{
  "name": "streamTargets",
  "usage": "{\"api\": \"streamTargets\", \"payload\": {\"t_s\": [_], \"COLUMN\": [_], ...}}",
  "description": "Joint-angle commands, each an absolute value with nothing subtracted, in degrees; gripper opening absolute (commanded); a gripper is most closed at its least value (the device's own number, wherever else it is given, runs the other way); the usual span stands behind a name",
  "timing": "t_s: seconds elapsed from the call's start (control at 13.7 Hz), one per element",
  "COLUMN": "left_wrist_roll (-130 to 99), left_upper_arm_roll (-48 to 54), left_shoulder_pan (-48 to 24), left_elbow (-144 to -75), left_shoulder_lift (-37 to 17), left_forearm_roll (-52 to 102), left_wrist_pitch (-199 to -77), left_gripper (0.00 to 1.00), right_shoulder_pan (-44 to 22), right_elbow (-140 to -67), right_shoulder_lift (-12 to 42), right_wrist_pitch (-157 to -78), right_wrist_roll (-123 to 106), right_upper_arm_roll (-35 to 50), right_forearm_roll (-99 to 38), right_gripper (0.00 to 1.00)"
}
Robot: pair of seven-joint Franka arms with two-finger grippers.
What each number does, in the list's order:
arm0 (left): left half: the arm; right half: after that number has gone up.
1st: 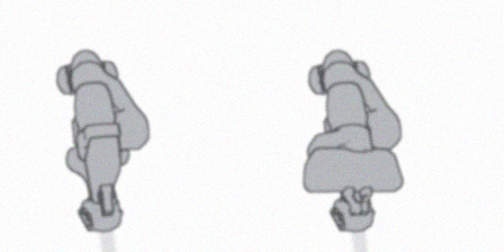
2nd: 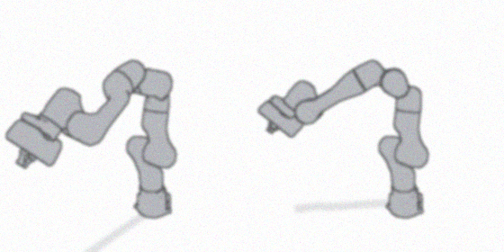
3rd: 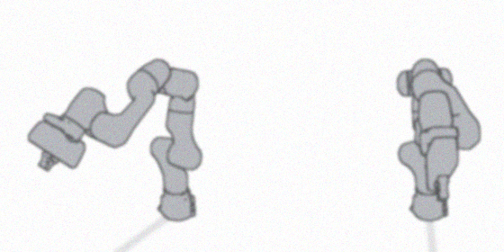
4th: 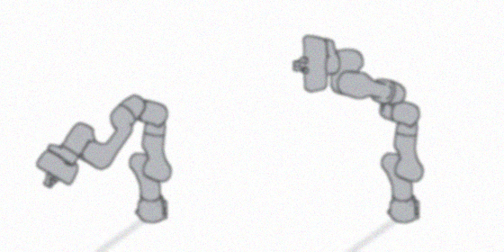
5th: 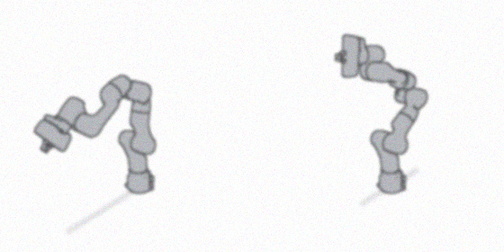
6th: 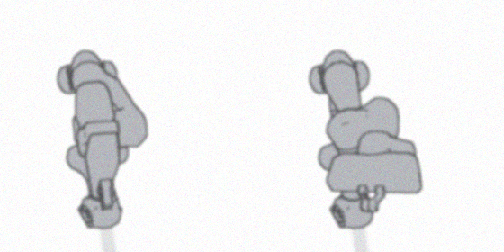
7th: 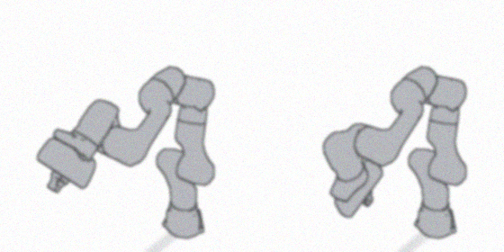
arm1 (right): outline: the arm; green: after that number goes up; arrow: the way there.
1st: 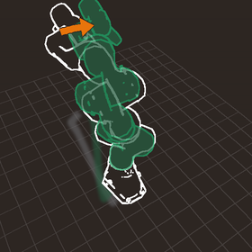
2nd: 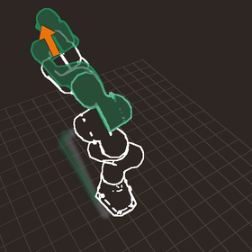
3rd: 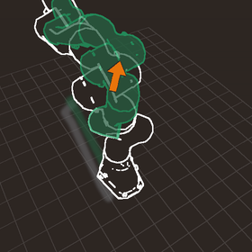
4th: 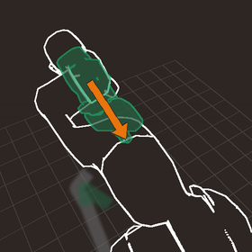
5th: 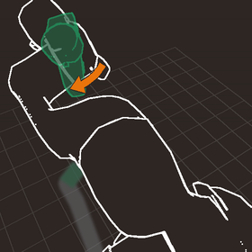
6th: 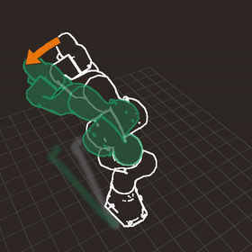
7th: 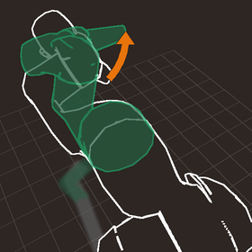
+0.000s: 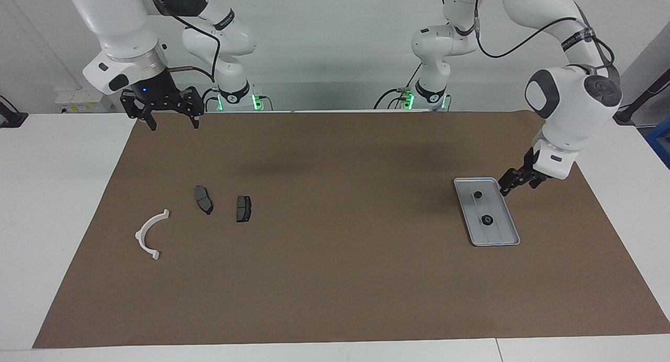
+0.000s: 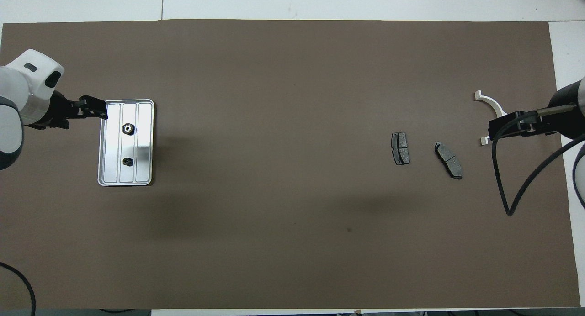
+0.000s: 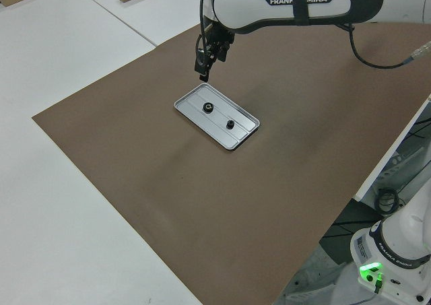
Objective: Place bearing gear from tray to pile
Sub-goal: 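Lower the left gripper onto a dark bearing in the tray and grasp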
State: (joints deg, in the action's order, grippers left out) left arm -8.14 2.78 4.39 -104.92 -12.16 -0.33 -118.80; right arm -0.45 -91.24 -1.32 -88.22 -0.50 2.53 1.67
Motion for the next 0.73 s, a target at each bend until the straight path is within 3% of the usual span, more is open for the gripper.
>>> {"api": "streamTargets", "payload": {"t_s": [0.0, 0.15, 0.36, 0.66], "left_wrist_roll": [-7.82, -7.82, -8.0, -8.0], "left_upper_arm_roll": [3.16, 3.25, 3.25, 3.25], "left_shoulder_pan": [4.48, 4.22, 3.69, 3.78], "left_elbow": [-104.94, -106.6, -109.24, -111.7], "left_shoulder_lift": [-17.73, -19.42, -19.69, -19.69], "left_forearm_roll": [-1.67, -1.67, -1.67, -1.67], "left_wrist_pitch": [-124.09, -125.67, -129.28, -131.04], "left_gripper": [1.0, 1.0, 0.86, 0.8], "right_shoulder_pan": [-0.26, -0.26, -0.18, -0.26], "right_elbow": [-92.02, -92.02, -91.85, -91.93], "right_shoulder_lift": [-2.37, -2.55, -2.99, -4.04], "right_wrist_pitch": [-88.59, -88.33, -88.59, -88.51], "right_wrist_roll": [-0.09, -0.18, -0.26, -2.46], "right_upper_arm_roll": [2.9, 2.99, 3.08, 3.08], "right_forearm_roll": [0.0, 0.0, 0.0, 0.09], "right_gripper": [1.0, 1.0, 1.0, 1.0]}}
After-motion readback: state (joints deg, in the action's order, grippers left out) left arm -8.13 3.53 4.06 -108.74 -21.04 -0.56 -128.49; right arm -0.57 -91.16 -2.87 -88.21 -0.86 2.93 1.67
